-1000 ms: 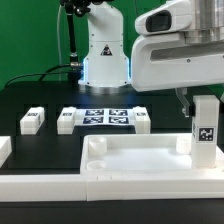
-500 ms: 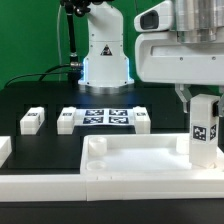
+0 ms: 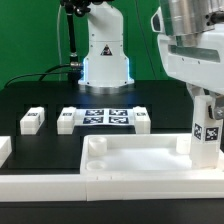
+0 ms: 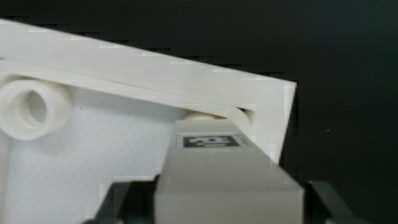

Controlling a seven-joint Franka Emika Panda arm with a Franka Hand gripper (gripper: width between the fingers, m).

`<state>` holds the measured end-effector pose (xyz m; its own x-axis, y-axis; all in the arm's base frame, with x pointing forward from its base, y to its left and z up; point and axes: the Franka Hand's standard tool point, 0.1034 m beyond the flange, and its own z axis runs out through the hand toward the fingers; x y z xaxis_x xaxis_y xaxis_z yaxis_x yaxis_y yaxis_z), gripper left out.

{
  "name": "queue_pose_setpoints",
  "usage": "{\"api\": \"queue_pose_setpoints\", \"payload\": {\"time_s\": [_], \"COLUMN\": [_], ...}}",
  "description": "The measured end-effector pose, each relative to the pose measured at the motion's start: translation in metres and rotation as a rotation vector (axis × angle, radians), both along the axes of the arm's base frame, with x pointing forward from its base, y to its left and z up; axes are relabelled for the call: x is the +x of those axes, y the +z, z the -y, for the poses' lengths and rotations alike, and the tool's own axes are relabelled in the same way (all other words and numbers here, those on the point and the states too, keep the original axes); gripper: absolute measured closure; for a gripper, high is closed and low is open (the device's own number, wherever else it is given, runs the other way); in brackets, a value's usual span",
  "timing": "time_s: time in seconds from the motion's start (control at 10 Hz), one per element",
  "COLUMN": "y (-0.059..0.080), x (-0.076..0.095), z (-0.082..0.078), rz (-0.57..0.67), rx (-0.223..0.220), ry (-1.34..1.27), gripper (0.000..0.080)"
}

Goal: Assemble desk

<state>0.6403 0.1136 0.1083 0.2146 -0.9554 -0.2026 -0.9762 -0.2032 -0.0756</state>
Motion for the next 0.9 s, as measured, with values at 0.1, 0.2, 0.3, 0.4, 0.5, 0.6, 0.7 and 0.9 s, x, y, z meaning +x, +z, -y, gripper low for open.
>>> {"api": "queue_pose_setpoints", "payload": {"time_s": [0.1, 0.2, 0.3, 0.4, 0.5, 0.6, 0.7, 0.9], "y": [-0.0001, -0.0002, -0.0003, -0.0003, 0.0002, -0.0002, -0.0003, -0.0001], "x": [-0.0001, -0.0002, -0.0003, -0.0025, -0.0039, -0.004, -0.0038, -0.0035], "z": [0.0006, 0.0008, 0.0014, -0.0006, -0.0059, -0.0057, -0.0045, -0.0027], "rz": [0.023, 0.055, 0.082, 0.102, 0.12, 0.133, 0.145, 0.178], "rx": [-0.007, -0.012, -0.017, -0.023, -0.028, -0.03, -0.032, -0.043], "ry": [0.11, 0.262, 0.392, 0.549, 0.629, 0.693, 0.75, 0.933], "gripper": [0.0507, 0.0286, 0.0286, 0.0179, 0.0159, 0.0159, 0.0151, 0.015]}}
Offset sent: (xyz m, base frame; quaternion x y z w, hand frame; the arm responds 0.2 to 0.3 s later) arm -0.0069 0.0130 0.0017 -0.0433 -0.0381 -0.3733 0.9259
